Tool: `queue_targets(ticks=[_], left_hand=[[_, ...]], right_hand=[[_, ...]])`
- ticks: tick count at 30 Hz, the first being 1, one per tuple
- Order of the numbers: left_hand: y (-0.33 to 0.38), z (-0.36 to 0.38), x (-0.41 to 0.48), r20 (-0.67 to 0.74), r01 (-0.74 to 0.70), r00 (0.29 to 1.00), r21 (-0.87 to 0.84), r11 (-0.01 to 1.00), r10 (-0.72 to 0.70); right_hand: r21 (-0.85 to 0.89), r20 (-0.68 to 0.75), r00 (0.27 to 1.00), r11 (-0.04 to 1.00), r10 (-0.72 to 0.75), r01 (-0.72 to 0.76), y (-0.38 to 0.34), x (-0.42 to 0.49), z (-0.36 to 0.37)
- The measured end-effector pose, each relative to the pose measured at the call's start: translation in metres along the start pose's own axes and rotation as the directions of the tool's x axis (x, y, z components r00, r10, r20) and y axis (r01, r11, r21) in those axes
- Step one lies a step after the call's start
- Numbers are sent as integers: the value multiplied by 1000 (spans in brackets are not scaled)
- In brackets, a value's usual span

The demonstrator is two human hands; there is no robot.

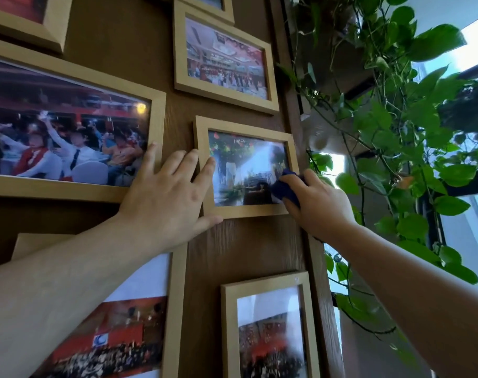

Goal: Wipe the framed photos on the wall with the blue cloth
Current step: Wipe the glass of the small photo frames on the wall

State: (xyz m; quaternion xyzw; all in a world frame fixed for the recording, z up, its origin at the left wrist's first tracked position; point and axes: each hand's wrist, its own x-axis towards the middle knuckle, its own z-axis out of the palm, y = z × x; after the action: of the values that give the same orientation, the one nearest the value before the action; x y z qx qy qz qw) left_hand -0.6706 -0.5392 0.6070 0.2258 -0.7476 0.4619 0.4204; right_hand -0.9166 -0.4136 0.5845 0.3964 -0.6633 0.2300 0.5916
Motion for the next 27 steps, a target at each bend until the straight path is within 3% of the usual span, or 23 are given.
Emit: queue_targets(ticks=[4,10,18,27], left_hand=[[-23,-15,-26,-14,-64,998,-29,997,64],[-77,-26,-83,38,-97,994,-24,995,98],[-127,-25,-139,142,-91,985,-54,994,98],[-144,-1,-166,159,-225,960,-49,973,231]], right_hand=[[118,-46,998,992,-30,35,-49,1,-22],[415,-42,991,904,128,-99,-135,-18,-44],[465,4,997,882,81,-74,-221,-47,-49],[485,-13,1000,874,-20,24,-300,-57,-61]])
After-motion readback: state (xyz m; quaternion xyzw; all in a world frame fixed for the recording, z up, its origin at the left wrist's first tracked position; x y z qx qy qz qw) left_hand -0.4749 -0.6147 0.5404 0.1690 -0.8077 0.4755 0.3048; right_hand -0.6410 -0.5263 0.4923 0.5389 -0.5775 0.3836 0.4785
